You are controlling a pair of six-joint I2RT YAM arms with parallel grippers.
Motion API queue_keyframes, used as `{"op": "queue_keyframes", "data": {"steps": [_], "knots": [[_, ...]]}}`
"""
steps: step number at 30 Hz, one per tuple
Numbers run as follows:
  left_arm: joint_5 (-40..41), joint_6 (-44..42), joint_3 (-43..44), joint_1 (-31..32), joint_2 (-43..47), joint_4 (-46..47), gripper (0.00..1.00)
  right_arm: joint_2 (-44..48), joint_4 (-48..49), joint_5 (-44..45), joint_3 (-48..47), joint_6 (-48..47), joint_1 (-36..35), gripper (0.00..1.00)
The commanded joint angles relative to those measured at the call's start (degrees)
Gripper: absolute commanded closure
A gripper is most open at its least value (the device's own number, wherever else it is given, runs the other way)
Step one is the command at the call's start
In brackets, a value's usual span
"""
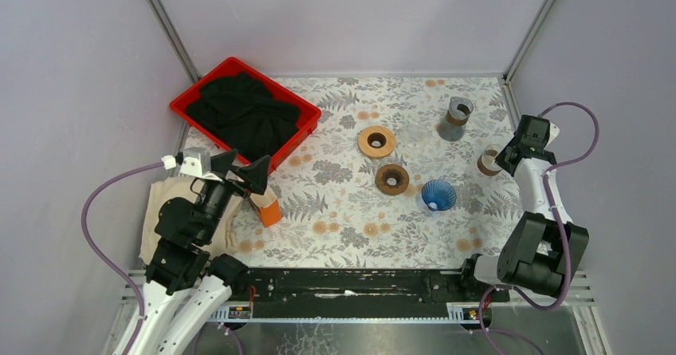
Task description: Place the coffee filter in the dripper
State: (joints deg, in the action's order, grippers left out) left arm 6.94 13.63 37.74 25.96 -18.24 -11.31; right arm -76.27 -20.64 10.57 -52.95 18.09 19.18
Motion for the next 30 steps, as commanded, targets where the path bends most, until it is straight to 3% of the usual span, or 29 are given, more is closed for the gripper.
{"op": "queue_keyframes", "data": {"steps": [1, 6, 15, 30], "knots": [[0.9, -1.1, -0.7, 0.4, 0.2, 0.1, 0.0, 0.8, -0.6, -0.1, -2.7, 0.3, 0.2, 0.9], [1.0, -1.0, -0.6, 0.4, 0.0, 0.1, 0.0, 2.2, -4.0, -0.2, -5.7, 1.2, 0.1, 1.0], [1.3, -0.8, -0.6, 0.3, -0.4, 0.0, 0.0, 3.4, -8.7, -1.0, -12.3, 2.5, -3.1, 1.0], [1.1, -0.3, -0.5, -0.4, -2.3, -0.3, 0.0, 0.5, -16.9, 3.5, -27.9, 5.2, -24.9, 1.0]]}}
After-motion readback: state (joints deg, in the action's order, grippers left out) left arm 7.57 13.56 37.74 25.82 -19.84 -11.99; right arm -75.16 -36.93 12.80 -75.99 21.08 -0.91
